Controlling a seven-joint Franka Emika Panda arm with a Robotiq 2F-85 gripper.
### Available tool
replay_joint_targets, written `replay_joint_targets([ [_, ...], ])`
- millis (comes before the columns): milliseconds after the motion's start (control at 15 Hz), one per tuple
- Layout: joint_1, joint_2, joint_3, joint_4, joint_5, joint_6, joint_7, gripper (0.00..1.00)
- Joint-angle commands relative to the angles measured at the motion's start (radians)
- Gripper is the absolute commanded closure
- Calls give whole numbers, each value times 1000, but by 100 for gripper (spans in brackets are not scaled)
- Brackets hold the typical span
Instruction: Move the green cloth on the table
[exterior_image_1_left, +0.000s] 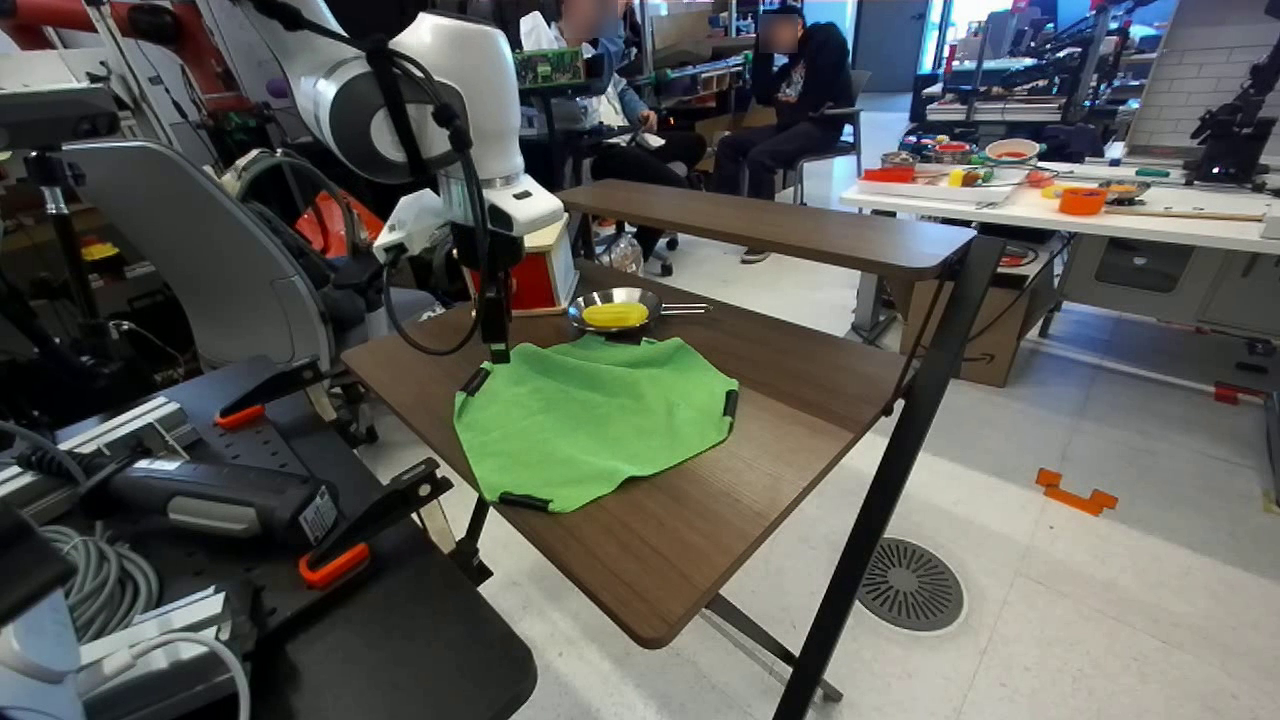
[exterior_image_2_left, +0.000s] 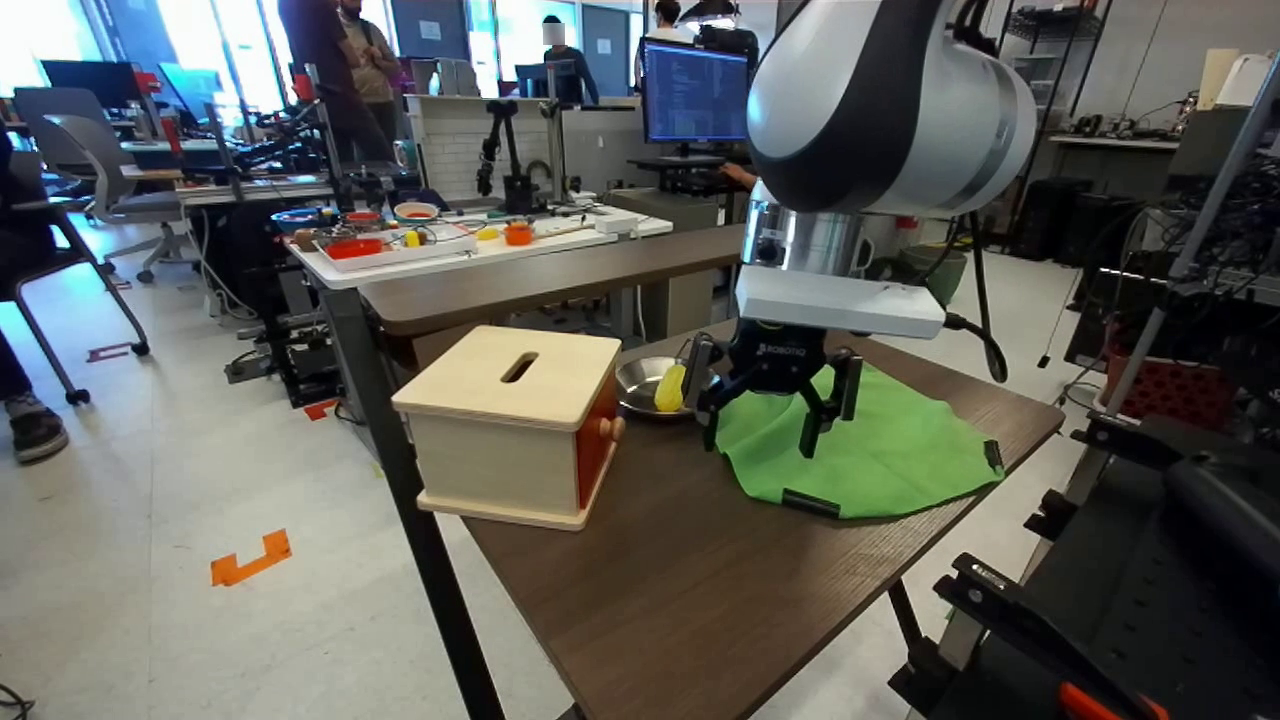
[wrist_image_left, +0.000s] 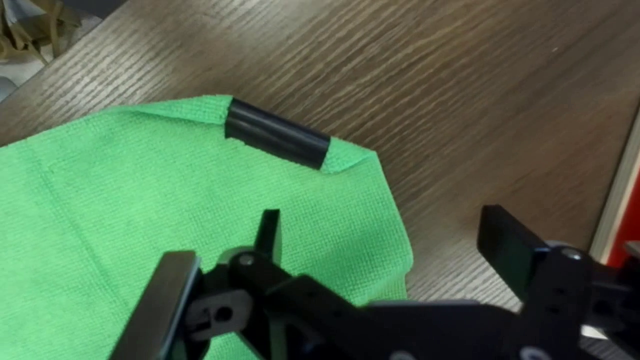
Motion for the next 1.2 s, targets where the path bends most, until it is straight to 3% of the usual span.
replay_joint_targets([
  [0, 86, -85, -110, -90, -51, -41, 14, 0],
  [333, 175, -79, -298, -144, -176, -32, 117, 0],
  [467, 180, -56, -331, -137, -202, -24, 152, 0],
  [1133, 156, 84, -344, -1, -181, 22, 254, 0],
])
